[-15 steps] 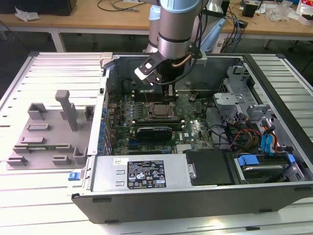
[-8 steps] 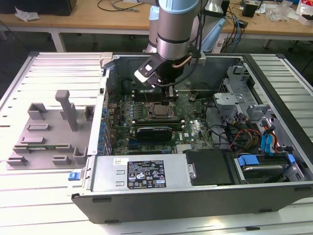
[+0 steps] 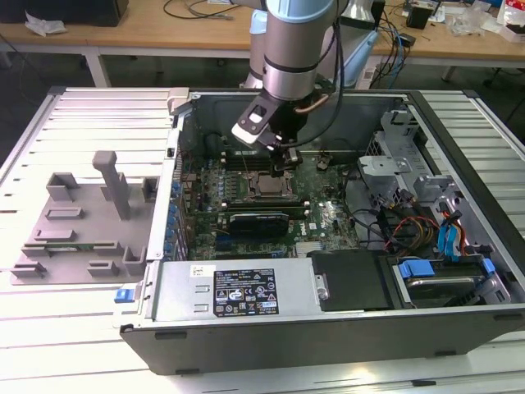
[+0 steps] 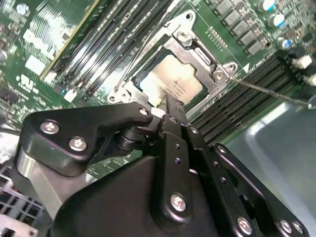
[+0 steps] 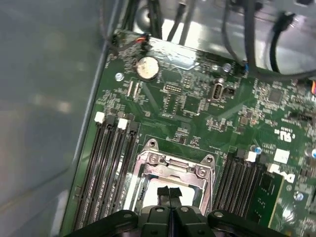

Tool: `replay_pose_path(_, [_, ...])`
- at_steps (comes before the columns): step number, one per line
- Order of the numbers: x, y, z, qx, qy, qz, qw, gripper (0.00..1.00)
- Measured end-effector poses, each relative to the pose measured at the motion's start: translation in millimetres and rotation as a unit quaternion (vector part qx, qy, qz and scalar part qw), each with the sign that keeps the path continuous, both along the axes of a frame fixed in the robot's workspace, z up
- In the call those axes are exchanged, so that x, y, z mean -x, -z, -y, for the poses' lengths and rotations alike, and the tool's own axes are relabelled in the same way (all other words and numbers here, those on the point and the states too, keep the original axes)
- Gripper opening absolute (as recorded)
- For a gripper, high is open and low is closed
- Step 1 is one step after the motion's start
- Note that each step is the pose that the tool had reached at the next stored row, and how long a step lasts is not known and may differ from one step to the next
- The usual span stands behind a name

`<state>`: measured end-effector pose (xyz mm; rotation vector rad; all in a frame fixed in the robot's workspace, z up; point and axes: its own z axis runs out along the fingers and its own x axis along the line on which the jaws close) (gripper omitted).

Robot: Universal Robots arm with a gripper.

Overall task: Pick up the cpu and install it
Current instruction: 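Close the cpu cover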

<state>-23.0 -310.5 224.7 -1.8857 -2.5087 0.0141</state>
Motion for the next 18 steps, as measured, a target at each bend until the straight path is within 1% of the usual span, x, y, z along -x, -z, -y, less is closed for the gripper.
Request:
replay_pose_path(1, [0.0, 0.0, 0.0, 0.0001, -0.022, 0.0000, 0.9998, 0.11])
replay_pose_path(3, [0.0, 0.0, 0.0, 0.0002, -0.044, 0.0000, 0.9990, 0.11])
replay_pose_path(5, [0.0, 0.0, 0.0, 0.0002, -0.062, 0.0000, 0.9981, 0.11])
replay_pose_path(6, [0.0, 0.0, 0.0, 0.0002, -0.076, 0.0000, 0.9971, 0.11])
replay_pose_path(7, [0.0, 0.1, -0.1, 0.0003, -0.091, 0.0000, 0.9959, 0.11])
replay_pose_path(8, [0.0, 0.1, 0.0, 0.0006, -0.108, 0.0000, 0.9941, 0.11])
replay_pose_path(10, [0.0, 0.0, -0.1, 0.0010, -0.126, 0.0000, 0.9920, 0.11])
replay_pose_path(11, [0.0, 0.1, -0.1, 0.0014, -0.141, -0.0001, 0.9900, 0.11])
replay_pose_path(13, [0.0, 0.0, -0.1, 0.0019, -0.158, -0.0001, 0.9874, 0.11])
replay_pose_path(14, [0.0, 0.0, -0.1, 0.0023, -0.173, -0.0001, 0.9850, 0.11])
replay_pose_path(15, [0.0, 0.0, -0.1, 0.0025, -0.182, -0.0002, 0.9832, 0.11])
replay_pose_path(17, [0.0, 0.0, -0.1, 0.0030, -0.206, -0.0002, 0.9784, 0.11])
replay_pose_path(18, [0.0, 0.0, -0.1, 0.0032, -0.223, -0.0002, 0.9749, 0.11])
